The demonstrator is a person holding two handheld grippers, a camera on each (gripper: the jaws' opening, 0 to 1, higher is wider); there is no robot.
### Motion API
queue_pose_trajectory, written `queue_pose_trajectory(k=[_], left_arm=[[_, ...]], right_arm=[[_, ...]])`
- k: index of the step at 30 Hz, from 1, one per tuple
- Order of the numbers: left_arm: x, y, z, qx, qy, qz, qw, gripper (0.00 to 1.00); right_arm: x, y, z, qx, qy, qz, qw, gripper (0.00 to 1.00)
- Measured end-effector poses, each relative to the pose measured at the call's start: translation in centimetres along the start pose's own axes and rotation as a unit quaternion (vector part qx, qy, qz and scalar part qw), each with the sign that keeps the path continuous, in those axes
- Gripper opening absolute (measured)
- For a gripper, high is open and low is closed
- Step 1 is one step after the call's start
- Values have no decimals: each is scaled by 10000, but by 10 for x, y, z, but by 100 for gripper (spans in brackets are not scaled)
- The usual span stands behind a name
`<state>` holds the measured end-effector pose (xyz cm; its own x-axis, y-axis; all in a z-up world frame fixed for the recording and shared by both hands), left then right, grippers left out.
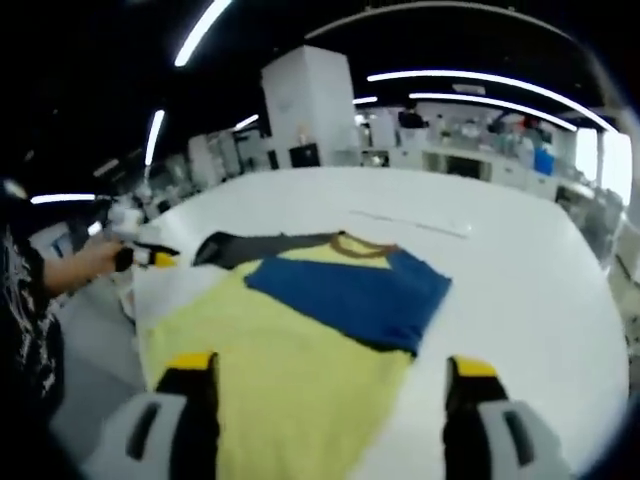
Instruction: Fold the garment on the visible template until the final outline fits inside the template.
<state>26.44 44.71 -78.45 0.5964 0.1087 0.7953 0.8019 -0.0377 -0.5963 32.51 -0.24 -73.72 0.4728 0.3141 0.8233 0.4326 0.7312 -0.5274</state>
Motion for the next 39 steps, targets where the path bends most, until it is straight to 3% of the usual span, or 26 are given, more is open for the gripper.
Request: queue_pose_trajectory(k=[13, 19, 34, 38, 39], left_arm=[[-3, 26, 23, 285, -118, -7, 9995, 37], [-7, 30, 29, 392, -481, -4, 9981, 23], [-8, 39, 37, 687, -417, 90, 9967, 17], [-11, 41, 37, 658, -424, 194, 9967, 0], [-10, 40, 37, 659, -431, 155, 9968, 0]], right_arm=[[6, -11, 20, 84, 10, -218, 9997, 95], [6, -12, 17, -9, 63, -251, 9997, 93], [-3, -13, 18, -132, 45, -122, 9998, 90], [-2, -14, 18, -177, 59, -131, 9997, 88], [-3, -14, 18, -175, 57, -125, 9998, 88]])
Point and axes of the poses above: the point that each gripper's makers call its tool centre point, and the gripper's own axes: y roughly forward along the fingers, z roughly to its left, x roughly out of its top, the point moved 3 cm from there along -y, roughly backward along the fingers, and after that the axes turned 7 degrees about x, right-handed, at the moved point
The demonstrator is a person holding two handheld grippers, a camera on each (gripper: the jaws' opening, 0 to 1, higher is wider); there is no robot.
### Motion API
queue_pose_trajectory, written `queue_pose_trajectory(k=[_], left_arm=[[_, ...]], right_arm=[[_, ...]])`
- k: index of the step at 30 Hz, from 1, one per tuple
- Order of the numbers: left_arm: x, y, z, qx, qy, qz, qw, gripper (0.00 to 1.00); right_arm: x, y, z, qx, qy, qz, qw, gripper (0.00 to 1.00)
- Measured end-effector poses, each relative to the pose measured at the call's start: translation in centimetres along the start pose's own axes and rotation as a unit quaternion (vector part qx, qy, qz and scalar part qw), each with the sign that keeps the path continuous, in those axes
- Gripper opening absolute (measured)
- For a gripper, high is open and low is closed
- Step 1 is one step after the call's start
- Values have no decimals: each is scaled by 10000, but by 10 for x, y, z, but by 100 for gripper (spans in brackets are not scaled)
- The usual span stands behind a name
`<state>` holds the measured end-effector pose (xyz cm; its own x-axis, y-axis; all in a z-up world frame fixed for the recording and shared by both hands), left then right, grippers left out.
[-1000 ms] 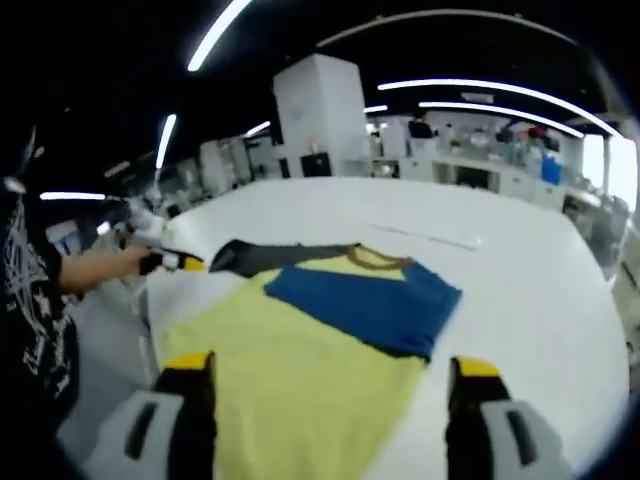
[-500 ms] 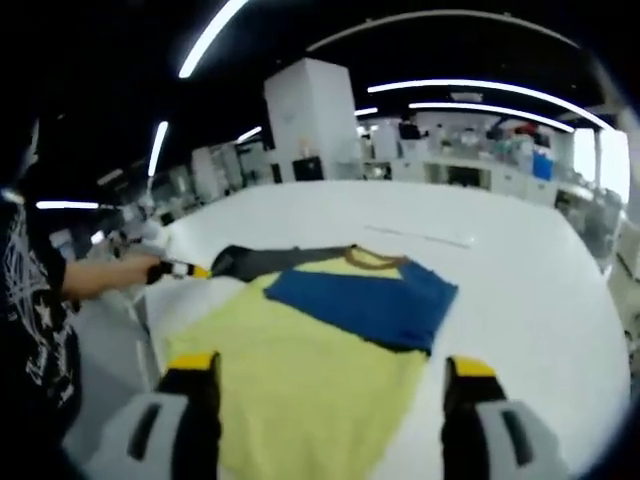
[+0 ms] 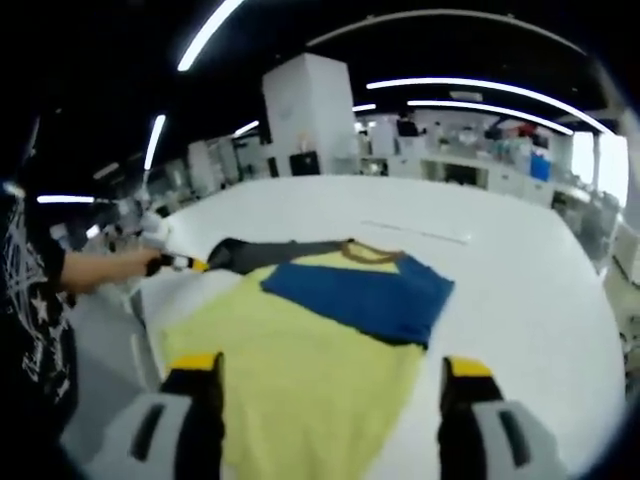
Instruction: Fold the garment on the visible template until the final outline fits inside the template.
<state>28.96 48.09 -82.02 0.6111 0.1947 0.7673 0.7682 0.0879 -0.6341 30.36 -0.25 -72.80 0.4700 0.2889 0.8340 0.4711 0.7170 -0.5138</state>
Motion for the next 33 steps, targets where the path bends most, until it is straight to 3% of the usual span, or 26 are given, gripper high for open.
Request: queue_pose_trajectory(k=[2, 4, 9, 12, 17, 22, 26, 33], left_arm=[[5, -2, 7, 258, 351, -88, 9990, 0], [11, -8, 3, 287, 446, -160, 9985, 0], [23, -10, 26, 489, 643, -242, 9964, 0], [28, -10, 39, 575, 662, -307, 9957, 0], [26, -16, 42, 734, 801, -229, 9938, 0], [35, -19, 50, 915, 889, -269, 9915, 0], [43, -22, 58, 1213, 1057, -319, 9865, 0], [51, -13, 82, 1384, 983, -268, 9851, 0]], right_arm=[[-1, 0, 1, 18, 7, 21, 10000, 87], [-1, 0, 3, 38, -20, 31, 10000, 87], [1, 0, 6, 70, -35, 5, 10000, 87], [0, 2, 7, 76, -54, 6, 10000, 87], [0, 3, 9, 101, -33, -14, 9999, 87], [-1, 1, 9, 72, -33, -13, 10000, 87], [-2, -1, 8, 27, -11, -18, 10000, 87], [-5, -1, 8, -7, 46, -4, 10000, 87]])
Point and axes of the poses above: the point that each gripper's makers call its tool centre point, and the gripper's own axes: y roughly forward along the fingers, z roughly to its left, x roughly out of its top, the point moved 3 cm from there along -y, roughly backward along the fingers, and after that the axes turned 7 degrees about x, right-handed, at the moved point
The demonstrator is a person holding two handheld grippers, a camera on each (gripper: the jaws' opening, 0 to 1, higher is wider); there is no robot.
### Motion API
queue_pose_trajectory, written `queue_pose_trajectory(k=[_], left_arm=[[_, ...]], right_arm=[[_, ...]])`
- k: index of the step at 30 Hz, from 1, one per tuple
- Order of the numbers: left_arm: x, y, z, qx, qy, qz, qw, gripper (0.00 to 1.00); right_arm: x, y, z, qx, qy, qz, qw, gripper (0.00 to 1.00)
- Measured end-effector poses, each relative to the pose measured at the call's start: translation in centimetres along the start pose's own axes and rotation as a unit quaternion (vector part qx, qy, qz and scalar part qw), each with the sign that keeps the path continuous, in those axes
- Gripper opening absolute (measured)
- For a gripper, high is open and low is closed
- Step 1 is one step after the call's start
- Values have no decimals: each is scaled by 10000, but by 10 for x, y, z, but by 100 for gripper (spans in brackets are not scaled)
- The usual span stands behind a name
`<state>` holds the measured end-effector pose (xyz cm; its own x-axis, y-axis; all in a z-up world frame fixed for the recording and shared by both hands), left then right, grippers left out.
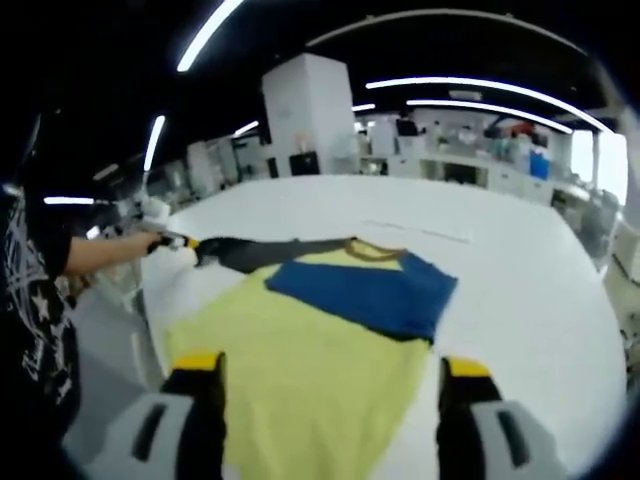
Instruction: Fold the garment on the visible template until the final outline fits inside the template.
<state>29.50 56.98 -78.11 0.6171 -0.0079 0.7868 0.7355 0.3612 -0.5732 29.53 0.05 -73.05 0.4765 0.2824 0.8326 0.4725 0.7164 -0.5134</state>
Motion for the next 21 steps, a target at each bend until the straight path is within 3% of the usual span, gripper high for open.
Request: queue_pose_trajectory(k=[5, 9, 14, 21], left_arm=[[-2, 10, 10, 74, 30, 17, 10000, 0], [-3, 7, 16, 246, -229, 14, 9994, 5], [-1, 7, 12, 154, -337, -61, 9993, 17], [-7, 6, 4, -14, -888, -71, 9960, 27]], right_arm=[[-1, 2, 2, 18, 17, 35, 10000, 87], [-1, 3, 4, 35, 18, 38, 10000, 87], [-1, 2, 3, 8, 38, 19, 10000, 88], [0, 2, 6, 39, 11, -27, 10000, 90]])
Point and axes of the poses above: the point that each gripper's makers call its tool centre point, and the gripper's own axes: y roughly forward along the fingers, z roughly to its left, x roughly out of its top, the point moved 3 cm from there along -y, roughly backward along the fingers, and after that the axes turned 7 degrees about x, right-handed, at the moved point
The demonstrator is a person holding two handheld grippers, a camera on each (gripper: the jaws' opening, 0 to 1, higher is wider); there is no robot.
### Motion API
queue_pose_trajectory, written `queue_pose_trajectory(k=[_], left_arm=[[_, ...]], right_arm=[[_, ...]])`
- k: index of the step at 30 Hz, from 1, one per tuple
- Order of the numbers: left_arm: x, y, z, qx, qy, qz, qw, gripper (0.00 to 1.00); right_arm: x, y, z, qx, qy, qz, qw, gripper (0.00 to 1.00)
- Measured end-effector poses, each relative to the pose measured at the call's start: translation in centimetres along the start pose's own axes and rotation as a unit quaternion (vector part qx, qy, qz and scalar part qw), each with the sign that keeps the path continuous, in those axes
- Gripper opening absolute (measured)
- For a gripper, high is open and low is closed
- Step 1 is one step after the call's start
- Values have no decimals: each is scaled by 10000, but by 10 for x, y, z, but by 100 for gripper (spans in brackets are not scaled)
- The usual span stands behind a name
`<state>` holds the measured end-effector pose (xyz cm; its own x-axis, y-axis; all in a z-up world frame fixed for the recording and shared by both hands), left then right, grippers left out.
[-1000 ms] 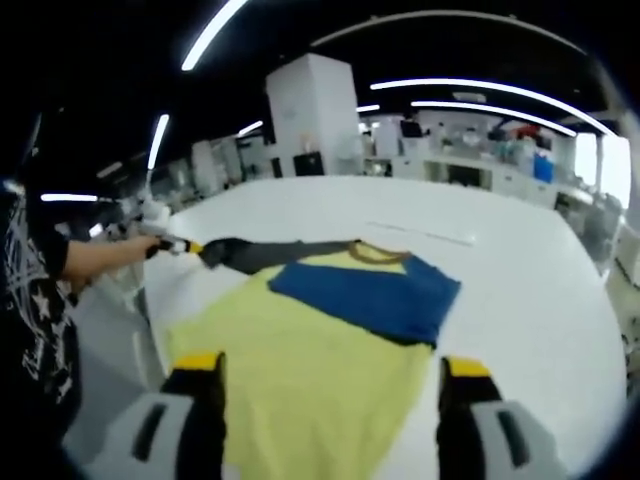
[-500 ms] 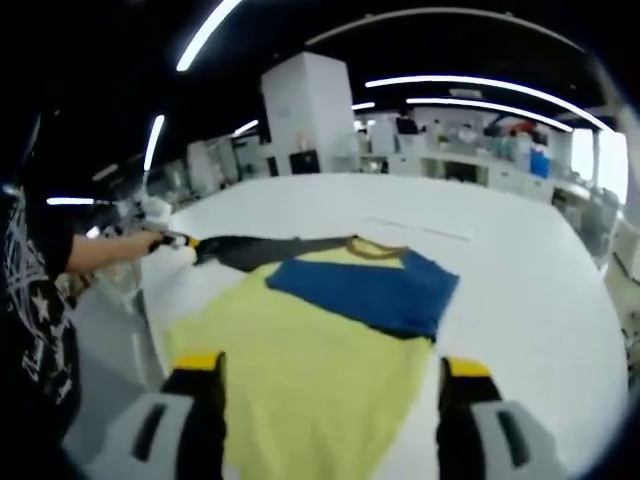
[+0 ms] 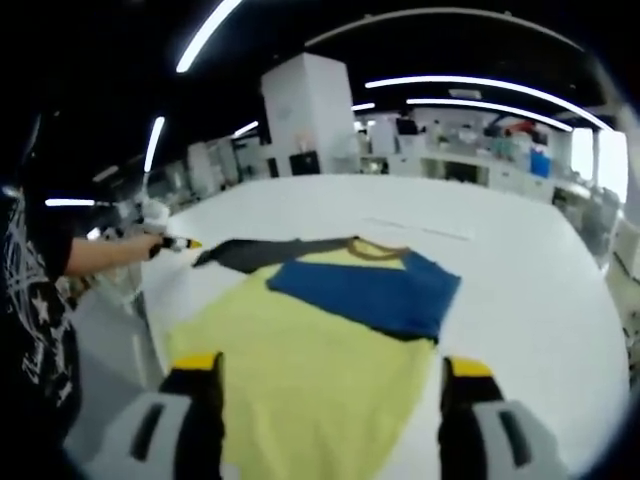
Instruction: Fold the garment on the visible template until the final outline fits inside the template.
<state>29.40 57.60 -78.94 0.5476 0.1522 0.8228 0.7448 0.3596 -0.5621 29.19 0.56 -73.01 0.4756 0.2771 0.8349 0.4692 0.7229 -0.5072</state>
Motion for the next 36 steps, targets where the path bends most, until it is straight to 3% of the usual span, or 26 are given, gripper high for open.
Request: queue_pose_trajectory(k=[4, 15, 18, 25, 28, 30, 36], left_arm=[[-13, 1, -2, 4, -239, 159, 9996, 30], [-30, 1, -3, 28, -811, 458, 9956, 31], [-39, 4, -4, 73, -705, 575, 9958, 31], [-39, 3, -4, 163, -702, 528, 9960, 29], [-41, 1, -6, 256, -141, 486, 9984, 28], [-40, 2, -7, 296, -398, 462, 9977, 26], [-41, 1, -6, 435, -459, 559, 9964, 25]], right_arm=[[4, -1, 3, 26, -88, -56, 9999, 92], [7, -5, 0, -51, -292, -103, 9995, 96], [4, -6, -1, -80, -270, -71, 9996, 96], [-3, -8, -6, -194, -198, 2, 9996, 95], [-4, -10, -6, -269, -232, 49, 9994, 95], [-6, -10, -7, -304, -270, 123, 9991, 95], [-8, -11, -8, -370, -276, 165, 9988, 93]])
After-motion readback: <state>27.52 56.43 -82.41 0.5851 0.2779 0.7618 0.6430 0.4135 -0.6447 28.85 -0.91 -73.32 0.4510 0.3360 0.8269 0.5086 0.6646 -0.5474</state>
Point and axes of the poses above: the point that each gripper's makers call its tool centre point, and the gripper's own axes: y roughly forward along the fingers, z roughly to its left, x roughly out of its top, the point moved 3 cm from there along -y, roughly backward along the fingers, and after that the axes turned 7 degrees about x, right-handed, at the moved point
